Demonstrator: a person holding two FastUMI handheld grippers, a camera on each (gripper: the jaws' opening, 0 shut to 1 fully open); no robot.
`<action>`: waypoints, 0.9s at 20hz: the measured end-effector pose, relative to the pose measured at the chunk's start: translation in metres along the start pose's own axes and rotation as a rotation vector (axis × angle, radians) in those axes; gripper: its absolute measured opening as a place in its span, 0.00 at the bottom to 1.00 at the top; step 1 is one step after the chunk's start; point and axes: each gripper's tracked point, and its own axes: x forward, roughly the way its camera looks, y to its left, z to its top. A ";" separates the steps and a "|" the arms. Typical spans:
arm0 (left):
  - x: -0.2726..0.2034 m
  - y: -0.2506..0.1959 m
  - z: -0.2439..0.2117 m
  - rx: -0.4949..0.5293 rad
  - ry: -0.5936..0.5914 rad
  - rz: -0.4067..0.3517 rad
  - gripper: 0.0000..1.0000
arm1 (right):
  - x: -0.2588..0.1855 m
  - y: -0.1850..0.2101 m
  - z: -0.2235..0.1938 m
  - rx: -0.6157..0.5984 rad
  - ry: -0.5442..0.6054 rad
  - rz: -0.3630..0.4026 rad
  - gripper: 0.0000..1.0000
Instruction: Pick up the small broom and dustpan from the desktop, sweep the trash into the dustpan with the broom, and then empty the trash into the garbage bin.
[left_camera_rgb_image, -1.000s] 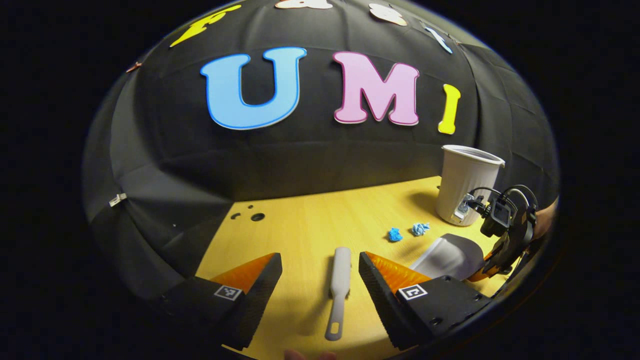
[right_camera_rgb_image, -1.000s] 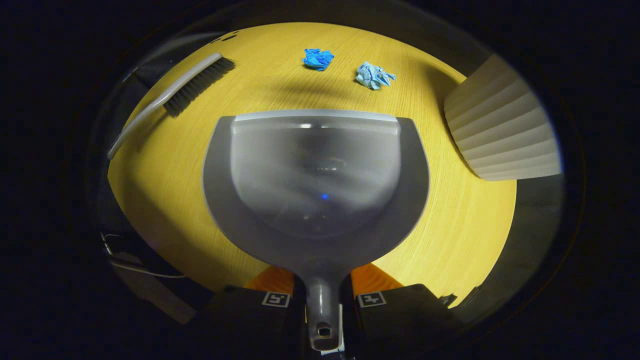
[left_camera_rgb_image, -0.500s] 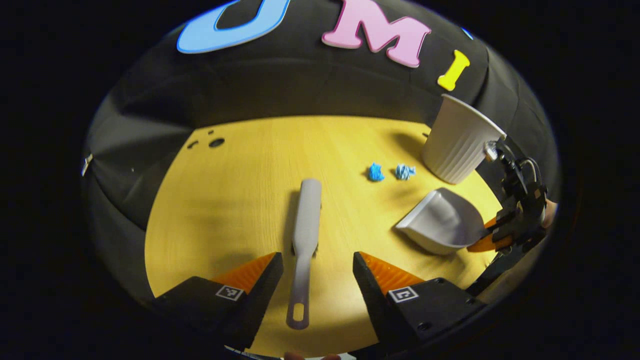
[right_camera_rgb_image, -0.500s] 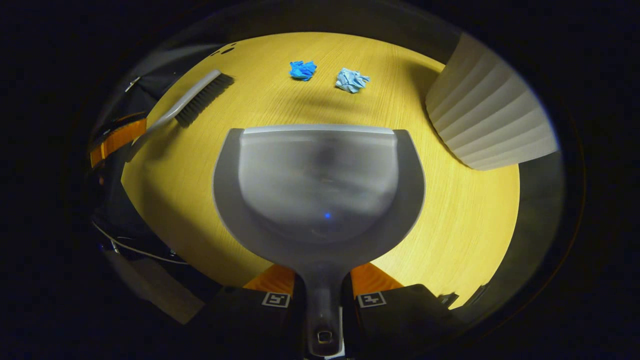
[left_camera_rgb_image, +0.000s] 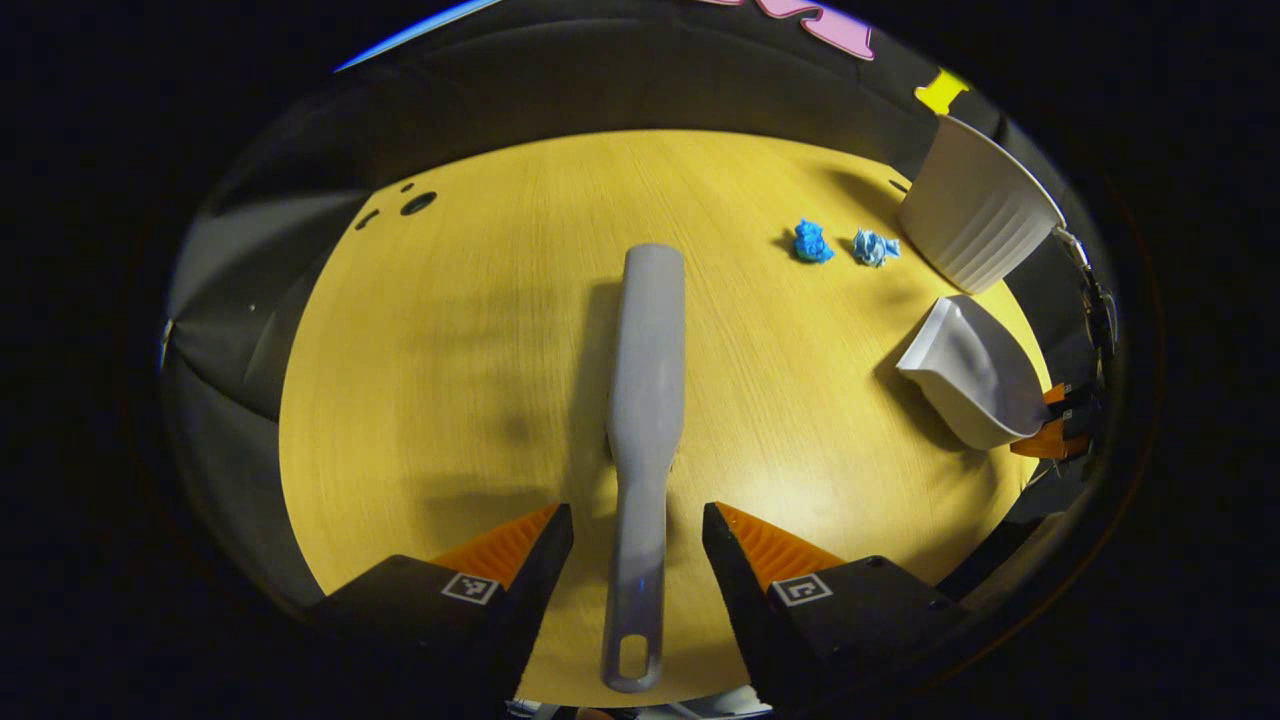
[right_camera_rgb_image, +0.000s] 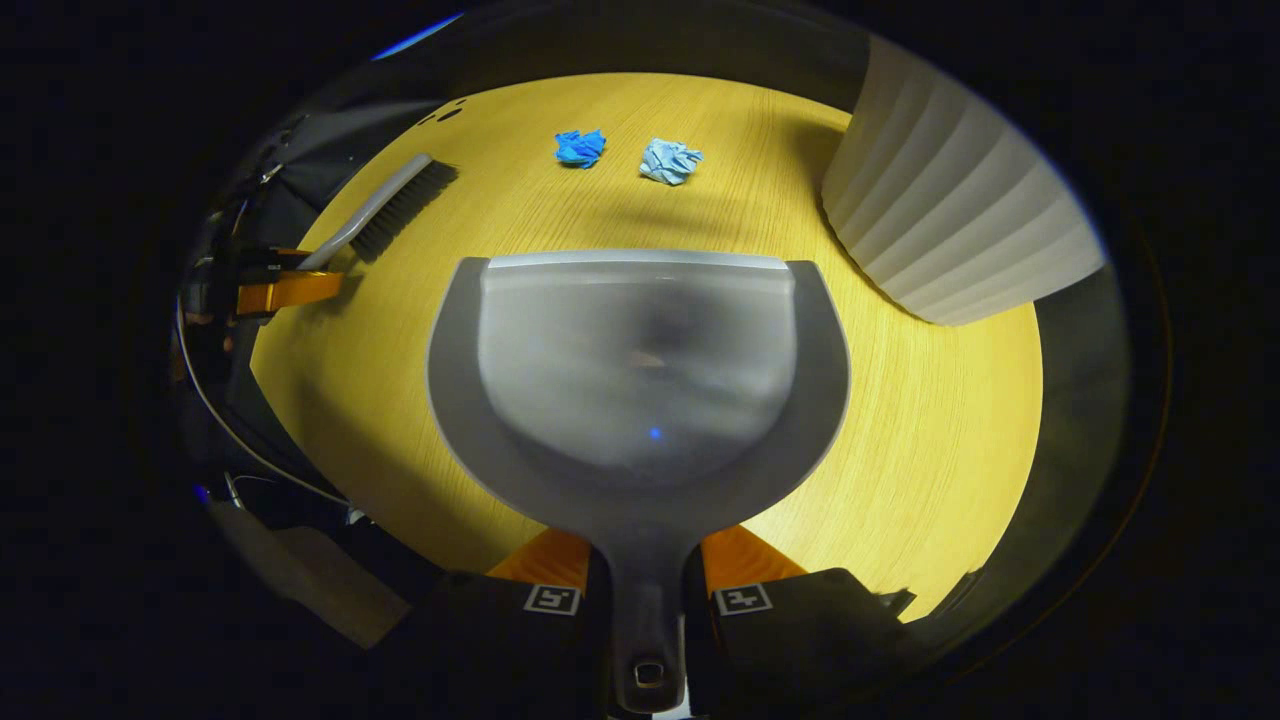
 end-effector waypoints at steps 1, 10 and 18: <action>0.005 0.001 -0.005 0.002 0.035 -0.006 0.72 | 0.000 -0.001 -0.001 -0.002 -0.003 0.000 0.34; 0.012 0.003 0.027 0.171 0.073 -0.021 0.25 | -0.002 -0.002 0.001 -0.002 -0.013 0.000 0.34; 0.039 -0.031 0.114 0.385 0.010 -0.031 0.29 | 0.000 -0.004 0.005 -0.043 0.030 -0.005 0.34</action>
